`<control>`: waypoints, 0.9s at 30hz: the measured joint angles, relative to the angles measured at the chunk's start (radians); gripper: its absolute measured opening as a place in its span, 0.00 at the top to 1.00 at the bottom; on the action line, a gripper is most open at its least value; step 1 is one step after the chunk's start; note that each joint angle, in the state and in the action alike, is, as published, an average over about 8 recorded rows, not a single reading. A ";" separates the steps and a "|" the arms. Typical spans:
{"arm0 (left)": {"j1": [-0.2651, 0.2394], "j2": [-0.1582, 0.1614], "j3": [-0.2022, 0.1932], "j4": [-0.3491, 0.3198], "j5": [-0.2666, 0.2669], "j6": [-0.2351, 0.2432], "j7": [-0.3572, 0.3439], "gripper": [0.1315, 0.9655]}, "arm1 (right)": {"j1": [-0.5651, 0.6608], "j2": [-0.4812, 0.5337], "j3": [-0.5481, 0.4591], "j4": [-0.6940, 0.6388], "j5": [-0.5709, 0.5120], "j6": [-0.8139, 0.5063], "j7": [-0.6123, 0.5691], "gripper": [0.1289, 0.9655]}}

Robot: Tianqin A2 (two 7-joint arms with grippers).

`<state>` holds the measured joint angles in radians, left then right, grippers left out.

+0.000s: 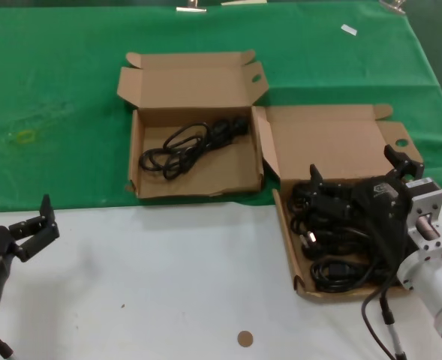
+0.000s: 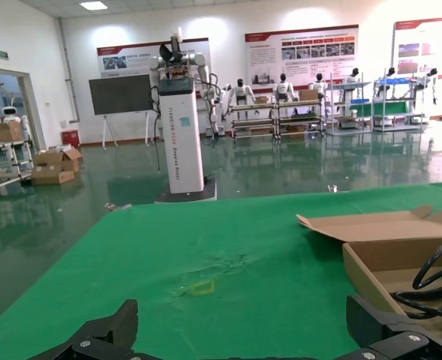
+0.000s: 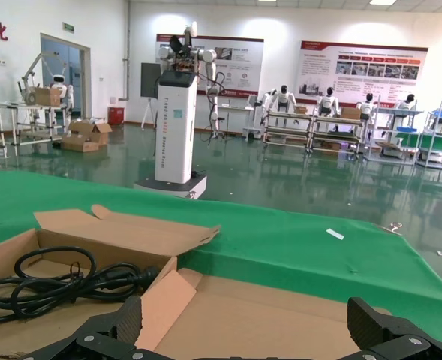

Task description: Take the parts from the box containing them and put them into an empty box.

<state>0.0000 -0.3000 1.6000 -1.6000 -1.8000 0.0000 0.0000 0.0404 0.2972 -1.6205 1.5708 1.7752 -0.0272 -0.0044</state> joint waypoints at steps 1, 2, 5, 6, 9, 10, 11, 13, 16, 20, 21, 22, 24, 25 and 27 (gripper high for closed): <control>0.000 0.000 0.000 0.000 0.000 0.000 0.000 0.00 | 0.000 0.000 0.000 0.000 0.000 0.000 0.000 0.00; 0.000 0.000 0.000 0.000 0.000 0.000 0.000 0.00 | 0.000 0.000 0.000 0.000 0.000 0.000 0.000 0.00; 0.000 0.000 0.000 0.000 0.000 0.000 0.000 0.00 | 0.000 0.000 0.000 0.000 0.000 0.000 0.000 0.00; 0.000 0.000 0.000 0.000 0.000 0.000 0.000 0.00 | 0.000 0.000 0.000 0.000 0.000 0.000 0.000 0.00; 0.000 0.000 0.000 0.000 0.000 0.000 0.000 0.00 | 0.000 0.000 0.000 0.000 0.000 0.000 0.000 0.00; 0.000 0.000 0.000 0.000 0.000 0.000 0.000 0.00 | 0.000 0.000 0.000 0.000 0.000 0.000 0.000 0.00; 0.000 0.000 0.000 0.000 0.000 0.000 0.000 0.00 | 0.000 0.000 0.000 0.000 0.000 0.000 0.000 0.00; 0.000 0.000 0.000 0.000 0.000 0.000 0.000 0.00 | 0.000 0.000 0.000 0.000 0.000 0.000 0.000 0.00; 0.000 0.000 0.000 0.000 0.000 0.000 0.000 0.00 | 0.000 0.000 0.000 0.000 0.000 0.000 0.000 0.00; 0.000 0.000 0.000 0.000 0.000 0.000 0.000 0.00 | 0.000 0.000 0.000 0.000 0.000 0.000 0.000 0.00; 0.000 0.000 0.000 0.000 0.000 0.000 0.000 0.00 | 0.000 0.000 0.000 0.000 0.000 0.000 0.000 0.00; 0.000 0.000 0.000 0.000 0.000 0.000 0.000 0.00 | 0.000 0.000 0.000 0.000 0.000 0.000 0.000 0.00; 0.000 0.000 0.000 0.000 0.000 0.000 0.000 0.00 | 0.000 0.000 0.000 0.000 0.000 0.000 0.000 0.00; 0.000 0.000 0.000 0.000 0.000 0.000 0.000 0.00 | 0.000 0.000 0.000 0.000 0.000 0.000 0.000 0.00; 0.000 0.000 0.000 0.000 0.000 0.000 0.000 0.00 | 0.000 0.000 0.000 0.000 0.000 0.000 0.000 0.00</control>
<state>0.0000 -0.3000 1.6000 -1.6000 -1.8000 0.0000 0.0000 0.0404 0.2972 -1.6205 1.5708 1.7752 -0.0272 -0.0044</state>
